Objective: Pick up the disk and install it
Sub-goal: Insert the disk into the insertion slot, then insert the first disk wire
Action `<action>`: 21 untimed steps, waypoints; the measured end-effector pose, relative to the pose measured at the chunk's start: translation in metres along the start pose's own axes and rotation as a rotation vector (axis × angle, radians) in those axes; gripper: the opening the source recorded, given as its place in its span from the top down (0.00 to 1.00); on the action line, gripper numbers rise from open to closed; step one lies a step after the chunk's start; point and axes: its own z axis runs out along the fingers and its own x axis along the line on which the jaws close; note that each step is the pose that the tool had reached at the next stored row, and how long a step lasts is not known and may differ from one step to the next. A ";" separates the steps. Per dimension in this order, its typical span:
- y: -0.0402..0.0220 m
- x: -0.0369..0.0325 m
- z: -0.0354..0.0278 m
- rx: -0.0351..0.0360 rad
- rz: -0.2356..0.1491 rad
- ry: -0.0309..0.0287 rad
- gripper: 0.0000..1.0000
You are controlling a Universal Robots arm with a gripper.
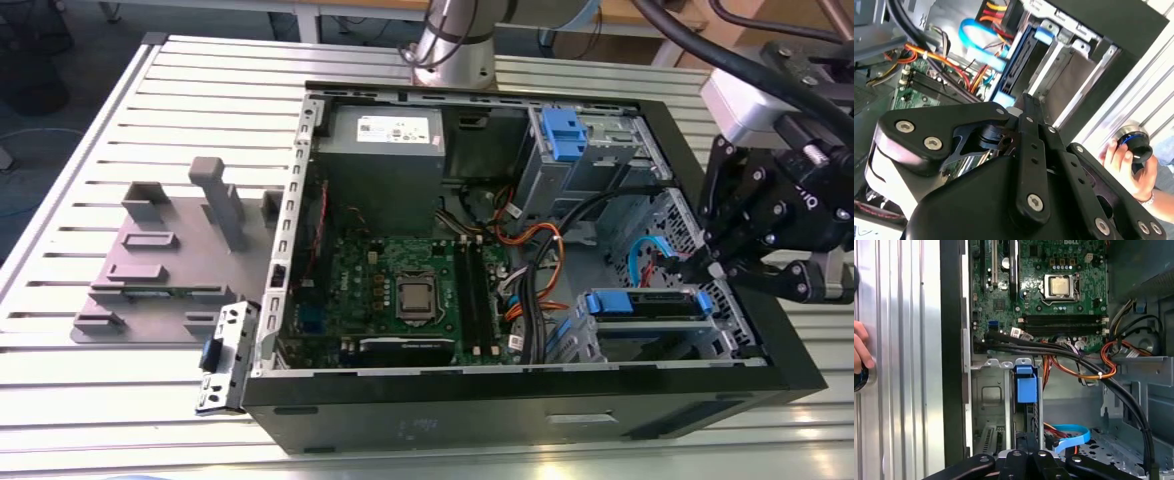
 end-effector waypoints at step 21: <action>-0.0087 -0.0019 0.0055 -0.0022 0.000 0.0017 0.83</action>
